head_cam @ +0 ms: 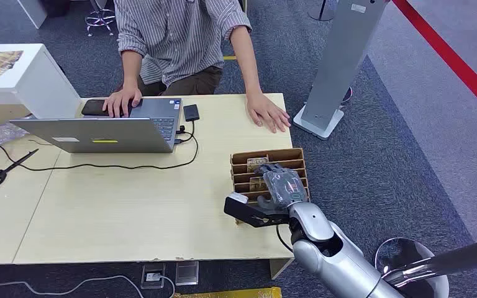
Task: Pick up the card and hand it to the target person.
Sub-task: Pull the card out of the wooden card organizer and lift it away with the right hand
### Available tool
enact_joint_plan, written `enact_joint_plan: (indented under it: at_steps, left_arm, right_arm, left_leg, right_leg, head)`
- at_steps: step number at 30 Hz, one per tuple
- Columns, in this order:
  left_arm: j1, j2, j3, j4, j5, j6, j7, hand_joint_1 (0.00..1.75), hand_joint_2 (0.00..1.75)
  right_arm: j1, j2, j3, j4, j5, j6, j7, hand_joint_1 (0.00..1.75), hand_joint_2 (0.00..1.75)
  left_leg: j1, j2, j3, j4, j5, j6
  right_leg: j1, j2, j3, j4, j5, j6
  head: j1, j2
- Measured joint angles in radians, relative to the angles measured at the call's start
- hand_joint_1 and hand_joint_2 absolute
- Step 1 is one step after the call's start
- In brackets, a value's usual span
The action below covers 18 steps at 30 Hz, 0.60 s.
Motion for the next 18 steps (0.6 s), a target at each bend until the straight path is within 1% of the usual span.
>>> enact_joint_plan:
  at_steps: [2,3,7,11,18]
  left_arm:
    - [0.0,0.0,0.0,0.0,0.0,0.0,0.001,0.0,0.0]
    - [0.0,0.0,0.0,0.0,0.0,0.001,0.001,0.0,0.0]
    - [0.0,0.0,0.0,0.0,0.001,0.002,0.002,0.0,0.0]
    - [0.0,0.0,0.0,0.0,0.002,0.002,0.002,0.0,0.0]
    - [0.0,0.0,0.0,0.0,0.002,0.002,0.002,0.0,0.0]
  right_arm:
    - [0.0,0.0,0.0,0.001,0.0,-0.001,0.0,0.96,1.75]
    - [-0.001,0.0,0.0,0.002,0.0,-0.002,0.0,1.03,1.75]
    - [-0.006,0.001,-0.001,0.003,0.0,-0.007,0.001,1.01,1.75]
    - [-0.008,0.001,-0.001,0.003,0.001,-0.01,0.001,1.09,1.75]
    - [-0.01,0.0,-0.001,0.003,0.006,-0.012,0.001,1.12,1.75]
  left_leg:
    - [0.0,0.0,0.0,0.0,0.0,0.0]
    - [0.0,0.0,0.0,0.0,0.0,0.0]
    - [0.0,0.0,0.0,0.0,0.0,0.0]
    - [0.0,0.0,0.0,0.0,0.0,0.0]
    - [0.0,0.0,0.0,0.0,0.0,0.0]
  right_leg:
    - [0.0,0.0,0.0,0.0,0.0,0.0]
    - [0.0,0.0,0.0,0.0,0.0,0.0]
    - [0.0,0.0,0.0,0.0,0.0,0.0]
    - [0.0,0.0,0.0,0.0,0.0,0.0]
    - [0.0,0.0,0.0,0.0,0.0,0.0]
  head:
    - [0.0,0.0]
    - [0.0,0.0]
    - [0.0,0.0]
    - [0.0,0.0]
    - [0.0,0.0]
